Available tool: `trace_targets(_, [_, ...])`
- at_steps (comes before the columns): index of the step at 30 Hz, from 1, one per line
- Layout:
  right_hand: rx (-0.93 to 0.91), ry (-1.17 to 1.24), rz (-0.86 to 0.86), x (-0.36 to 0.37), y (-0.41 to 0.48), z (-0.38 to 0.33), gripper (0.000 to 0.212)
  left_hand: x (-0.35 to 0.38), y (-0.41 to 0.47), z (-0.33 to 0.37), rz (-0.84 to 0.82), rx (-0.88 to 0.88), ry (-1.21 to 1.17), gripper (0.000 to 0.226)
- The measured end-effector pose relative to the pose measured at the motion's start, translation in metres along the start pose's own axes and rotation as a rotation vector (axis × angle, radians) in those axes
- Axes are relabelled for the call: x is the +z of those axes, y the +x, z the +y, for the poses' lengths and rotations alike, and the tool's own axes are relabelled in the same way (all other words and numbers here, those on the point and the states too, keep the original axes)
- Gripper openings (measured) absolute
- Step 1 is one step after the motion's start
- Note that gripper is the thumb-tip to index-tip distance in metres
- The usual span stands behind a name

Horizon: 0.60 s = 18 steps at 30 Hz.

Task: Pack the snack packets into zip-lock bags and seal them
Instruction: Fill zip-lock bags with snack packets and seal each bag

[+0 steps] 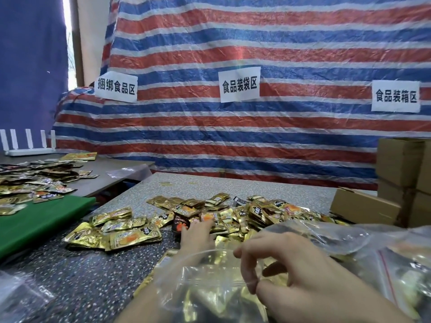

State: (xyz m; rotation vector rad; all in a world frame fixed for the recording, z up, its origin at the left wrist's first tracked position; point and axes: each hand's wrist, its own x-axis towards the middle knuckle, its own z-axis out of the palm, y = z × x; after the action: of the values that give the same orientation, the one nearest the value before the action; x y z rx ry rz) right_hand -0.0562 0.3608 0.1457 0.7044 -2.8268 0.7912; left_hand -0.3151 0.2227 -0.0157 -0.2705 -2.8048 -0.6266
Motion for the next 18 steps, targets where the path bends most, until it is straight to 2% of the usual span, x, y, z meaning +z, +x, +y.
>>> trace_targets(2, [0.023, -0.011, -0.011, -0.001, 0.0, 0.0, 0.018, -0.005, -0.005, 0.001, 0.039, 0.031, 0.046, 0.015])
trace_targets(4, [0.041, -0.019, -0.027, -0.001, -0.001, -0.001, 0.015, -0.016, -0.008, 0.002, 0.09, 0.053, 0.063, 0.01])
trace_targets(9, [0.074, -0.033, -0.033, -0.002, -0.003, -0.006, 0.016, -0.049, -0.019, -0.003, 0.25, -0.014, -0.084, 0.025])
trace_targets(15, [0.093, -0.031, -0.045, -0.001, -0.005, -0.011, 0.016, -0.095, -0.039, -0.023, 0.472, -0.127, -0.391, 0.024])
trace_targets(18, [0.101, -0.03, -0.044, -0.001, -0.007, -0.013, 0.02, -0.115, -0.049, -0.027, 0.484, -0.17, -0.534, 0.025])
